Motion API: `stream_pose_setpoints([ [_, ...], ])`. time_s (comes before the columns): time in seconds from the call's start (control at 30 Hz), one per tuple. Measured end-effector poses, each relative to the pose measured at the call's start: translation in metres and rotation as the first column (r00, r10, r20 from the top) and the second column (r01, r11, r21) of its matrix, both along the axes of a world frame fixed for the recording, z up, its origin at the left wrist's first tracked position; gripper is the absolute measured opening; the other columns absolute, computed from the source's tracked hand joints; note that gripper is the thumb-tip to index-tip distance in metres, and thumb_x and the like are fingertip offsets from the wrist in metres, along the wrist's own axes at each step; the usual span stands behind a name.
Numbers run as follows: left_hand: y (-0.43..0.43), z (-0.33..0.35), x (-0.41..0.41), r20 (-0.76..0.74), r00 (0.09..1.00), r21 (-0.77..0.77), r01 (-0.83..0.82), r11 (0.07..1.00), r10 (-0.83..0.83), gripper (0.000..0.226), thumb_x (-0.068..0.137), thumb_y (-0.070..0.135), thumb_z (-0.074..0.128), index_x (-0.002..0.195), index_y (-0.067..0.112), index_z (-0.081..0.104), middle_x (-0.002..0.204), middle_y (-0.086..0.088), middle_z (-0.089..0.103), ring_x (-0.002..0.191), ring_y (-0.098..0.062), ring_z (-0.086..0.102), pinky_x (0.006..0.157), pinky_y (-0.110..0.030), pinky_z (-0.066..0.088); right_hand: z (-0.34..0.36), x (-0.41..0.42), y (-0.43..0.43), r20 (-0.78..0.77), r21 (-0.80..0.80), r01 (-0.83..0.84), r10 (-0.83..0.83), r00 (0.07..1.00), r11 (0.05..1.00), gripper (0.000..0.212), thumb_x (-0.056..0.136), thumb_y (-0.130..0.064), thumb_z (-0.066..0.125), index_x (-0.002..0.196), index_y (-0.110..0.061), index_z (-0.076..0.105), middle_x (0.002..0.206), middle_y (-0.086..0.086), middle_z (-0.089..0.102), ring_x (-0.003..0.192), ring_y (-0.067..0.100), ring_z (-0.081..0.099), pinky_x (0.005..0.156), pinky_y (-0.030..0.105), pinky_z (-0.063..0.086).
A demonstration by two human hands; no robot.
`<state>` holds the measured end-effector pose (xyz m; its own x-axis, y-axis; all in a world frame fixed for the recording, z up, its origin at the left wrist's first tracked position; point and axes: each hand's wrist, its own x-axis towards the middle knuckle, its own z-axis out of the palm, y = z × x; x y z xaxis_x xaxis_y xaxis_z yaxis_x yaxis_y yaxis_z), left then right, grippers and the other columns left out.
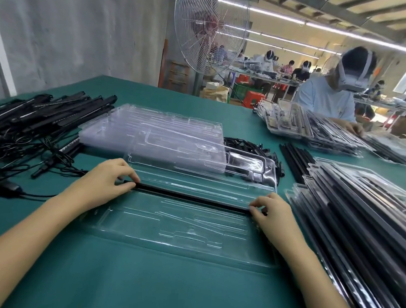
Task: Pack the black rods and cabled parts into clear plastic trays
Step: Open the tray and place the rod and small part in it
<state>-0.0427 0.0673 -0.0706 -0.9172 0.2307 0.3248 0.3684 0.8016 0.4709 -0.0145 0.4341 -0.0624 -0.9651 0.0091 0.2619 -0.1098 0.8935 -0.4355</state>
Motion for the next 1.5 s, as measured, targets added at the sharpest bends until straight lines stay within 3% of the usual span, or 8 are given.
stream_pose_setpoints([
  [0.4,0.006,0.003,-0.003,-0.031,0.993,-0.348,-0.121,0.93,0.117,0.016,0.094,0.031,0.053,0.086,0.036,0.041,0.09,0.018,0.048,0.094,-0.01,0.04,0.084,-0.031,0.029,-0.001,-0.004,-0.014,-0.005,0.285,-0.144,0.152,0.988,0.948,0.019,0.09,-0.033,0.06,0.105,-0.021,0.062,0.093,-0.007,0.041,0.101,0.018,0.042,0.082,0.028,0.035],
  [0.57,0.007,0.01,-0.003,0.011,0.997,-0.302,-0.07,0.951,0.077,0.015,0.097,0.025,0.049,0.087,0.037,0.046,0.091,0.017,0.048,0.095,-0.009,0.037,0.088,-0.03,0.031,-0.003,-0.003,-0.014,-0.046,0.35,-0.166,0.194,0.98,0.922,0.009,0.098,-0.016,0.043,0.1,-0.011,0.05,0.103,-0.002,0.044,0.093,0.016,0.048,0.069,0.027,0.043],
  [0.67,0.007,0.027,0.001,0.024,1.0,0.088,-0.014,0.996,0.012,0.019,0.094,0.017,0.053,0.079,0.028,0.055,0.085,0.008,0.06,0.089,-0.018,0.055,0.08,-0.023,0.044,0.006,-0.002,-0.011,-0.094,0.382,-0.13,0.178,0.98,0.915,0.007,0.099,-0.015,0.04,0.098,-0.013,0.047,0.102,-0.001,0.053,0.084,0.013,0.046,0.065,0.024,0.04],
  [0.77,0.004,0.054,0.016,0.073,0.986,0.822,0.026,0.57,-0.15,0.031,0.092,0.035,0.043,0.095,0.01,0.061,0.092,-0.013,0.069,0.084,-0.021,0.068,0.068,-0.018,0.055,0.021,0.005,-0.013,-0.253,0.243,-0.095,0.157,0.955,0.965,0.005,0.097,-0.011,0.046,0.094,-0.009,0.05,0.09,0.002,0.056,0.074,0.015,0.049,0.061,0.022,0.037],
  [0.87,0.015,0.078,0.027,-0.035,0.927,0.955,0.141,0.261,-0.374,0.066,0.08,0.069,0.042,0.121,0.018,0.054,0.116,-0.004,0.068,0.104,-0.018,0.066,0.078,-0.028,0.057,0.037,0.021,-0.033,-0.346,-0.145,-0.157,0.099,0.933,0.977,0.007,0.096,-0.007,0.048,0.09,-0.011,0.048,0.085,0.006,0.06,0.072,0.018,0.054,0.061,0.029,0.042],
  [1.03,0.087,0.063,0.048,0.221,0.869,0.641,0.212,0.738,-0.442,0.052,0.087,0.061,0.046,0.127,0.029,0.047,0.123,0.014,0.062,0.117,-0.015,0.057,0.091,-0.027,0.05,0.049,0.055,-0.097,-0.197,-0.814,-0.32,0.289,0.937,0.484,0.013,0.098,-0.002,0.04,0.09,-0.011,0.044,0.077,0.006,0.058,0.047,0.009,0.05,0.045,0.025,0.044],
  [1.3,0.057,0.05,0.039,0.117,0.94,0.262,0.283,0.923,-0.321,0.021,0.087,0.014,0.067,0.085,0.034,0.068,0.059,0.007,0.059,0.048,-0.002,0.046,0.05,-0.013,0.038,0.04,0.041,-0.08,-0.035,-0.869,-0.164,0.272,0.962,0.466,0.031,0.084,-0.01,0.066,0.108,-0.028,0.058,0.094,0.004,0.066,0.055,0.007,0.057,0.05,0.02,0.046],
  [1.5,-0.005,0.042,0.018,0.122,0.99,0.121,0.051,0.991,-0.066,0.029,0.08,0.007,0.071,0.073,0.036,0.071,0.057,-0.003,0.063,0.047,-0.004,0.05,0.055,-0.024,0.04,0.04,0.014,0.0,-0.059,-0.916,0.039,0.23,0.971,-0.399,0.032,0.083,-0.026,0.055,0.112,-0.013,0.058,0.093,0.004,0.064,0.057,0.009,0.054,0.051,0.021,0.05],
])
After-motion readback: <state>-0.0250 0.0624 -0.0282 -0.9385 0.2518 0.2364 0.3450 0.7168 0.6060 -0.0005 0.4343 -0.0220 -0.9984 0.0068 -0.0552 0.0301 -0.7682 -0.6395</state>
